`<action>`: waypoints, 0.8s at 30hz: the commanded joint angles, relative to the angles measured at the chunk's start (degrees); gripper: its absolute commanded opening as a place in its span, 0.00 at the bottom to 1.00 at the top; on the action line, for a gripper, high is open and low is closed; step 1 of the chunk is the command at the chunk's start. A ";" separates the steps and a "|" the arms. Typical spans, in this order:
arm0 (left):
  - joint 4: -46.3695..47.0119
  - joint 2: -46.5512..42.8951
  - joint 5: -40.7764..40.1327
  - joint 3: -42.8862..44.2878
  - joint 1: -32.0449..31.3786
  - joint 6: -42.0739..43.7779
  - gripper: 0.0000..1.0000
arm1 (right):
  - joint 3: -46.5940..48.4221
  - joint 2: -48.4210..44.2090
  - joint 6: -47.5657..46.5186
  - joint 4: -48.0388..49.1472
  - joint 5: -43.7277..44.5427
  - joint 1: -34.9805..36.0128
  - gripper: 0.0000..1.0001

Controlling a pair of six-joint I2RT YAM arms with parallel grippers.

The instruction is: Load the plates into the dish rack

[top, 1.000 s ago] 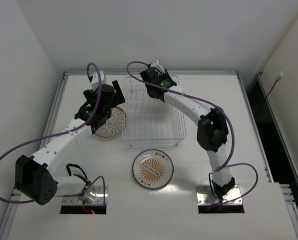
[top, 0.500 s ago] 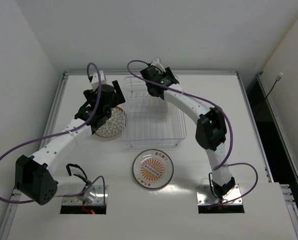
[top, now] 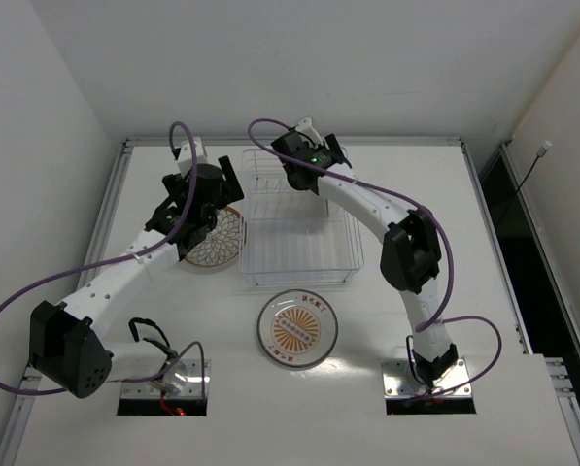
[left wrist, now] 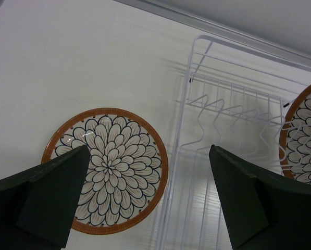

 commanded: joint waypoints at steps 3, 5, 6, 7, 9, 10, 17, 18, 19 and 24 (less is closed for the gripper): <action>1.30 -1.69 -0.21 -0.06 0.00 -0.85 1.00 | 3.29 -3.62 4.23 -2.35 -2.78 0.23 0.62; 1.30 -1.69 -0.21 -0.06 0.00 -0.85 1.00 | 3.29 -3.62 5.73 -2.97 -2.78 -0.30 0.62; 1.30 -1.69 -0.21 -0.06 0.00 -0.85 1.00 | 2.77 -3.62 5.74 -2.98 -2.78 -0.30 0.62; 1.30 -1.69 -0.21 -0.06 0.00 -0.85 1.00 | 2.77 -3.62 6.35 -2.98 -2.78 -0.30 0.62; 1.30 -1.69 -0.21 -0.06 0.00 -0.85 1.00 | 1.63 -5.54 6.35 -2.98 -2.78 0.31 0.62; 1.30 -1.69 -0.21 -0.06 0.00 -0.85 1.00 | 1.62 -6.33 6.35 -2.28 -2.78 0.31 0.62; 1.30 -1.69 -0.21 -0.06 0.00 -0.85 1.00 | 2.15 -13.71 7.49 -0.60 -11.74 0.31 0.64; 1.30 -1.69 -0.21 -0.06 0.00 -0.85 1.00 | 1.37 -15.72 8.02 -0.60 -12.45 0.31 0.64; 1.30 -1.69 -0.21 -0.06 0.00 -0.85 1.00 | 1.36 -16.79 8.63 -0.60 -13.84 0.31 0.64; 1.30 -1.69 -0.74 -0.06 0.00 -0.85 1.00 | -10.65 -26.18 10.22 1.23 -18.33 0.92 0.54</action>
